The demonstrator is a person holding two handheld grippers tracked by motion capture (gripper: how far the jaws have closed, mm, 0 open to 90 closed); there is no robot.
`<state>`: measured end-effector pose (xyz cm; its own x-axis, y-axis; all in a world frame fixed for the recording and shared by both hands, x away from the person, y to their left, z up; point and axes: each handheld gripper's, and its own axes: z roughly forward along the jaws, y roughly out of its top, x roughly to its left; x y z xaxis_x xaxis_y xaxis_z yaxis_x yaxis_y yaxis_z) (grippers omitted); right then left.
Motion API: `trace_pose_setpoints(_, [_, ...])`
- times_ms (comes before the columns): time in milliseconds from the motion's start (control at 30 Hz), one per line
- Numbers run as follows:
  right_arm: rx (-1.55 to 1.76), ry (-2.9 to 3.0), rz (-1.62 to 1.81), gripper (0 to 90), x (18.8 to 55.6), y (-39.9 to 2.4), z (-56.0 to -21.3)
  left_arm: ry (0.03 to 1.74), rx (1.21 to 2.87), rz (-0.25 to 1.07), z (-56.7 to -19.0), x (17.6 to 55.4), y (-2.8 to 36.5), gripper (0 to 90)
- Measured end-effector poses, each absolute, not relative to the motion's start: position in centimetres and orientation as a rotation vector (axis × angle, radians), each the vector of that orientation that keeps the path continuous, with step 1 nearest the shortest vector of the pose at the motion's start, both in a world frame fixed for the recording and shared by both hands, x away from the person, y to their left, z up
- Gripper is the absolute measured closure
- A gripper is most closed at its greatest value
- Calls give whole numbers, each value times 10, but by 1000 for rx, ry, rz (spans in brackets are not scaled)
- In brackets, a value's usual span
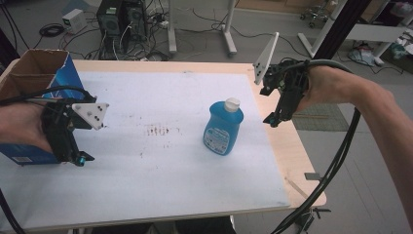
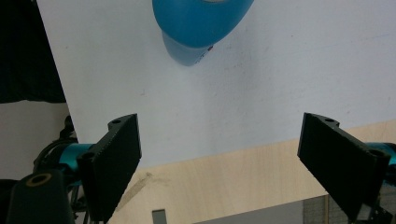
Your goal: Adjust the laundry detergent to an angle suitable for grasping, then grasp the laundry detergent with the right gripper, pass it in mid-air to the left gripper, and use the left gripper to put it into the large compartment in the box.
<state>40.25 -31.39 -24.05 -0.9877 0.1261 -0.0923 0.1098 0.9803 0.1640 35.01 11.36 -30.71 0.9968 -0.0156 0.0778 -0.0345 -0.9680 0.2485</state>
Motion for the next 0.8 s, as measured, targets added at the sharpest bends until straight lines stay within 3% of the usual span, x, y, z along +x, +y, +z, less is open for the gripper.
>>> trace_pose_setpoints(433, [333,3004,263,128,394,-312,-248,-15,2846,105,-304,349,118,146])
trace_pose_setpoints(800, [715,2853,655,128,366,-314,-283,-17,2814,114,-307,348,120,146])
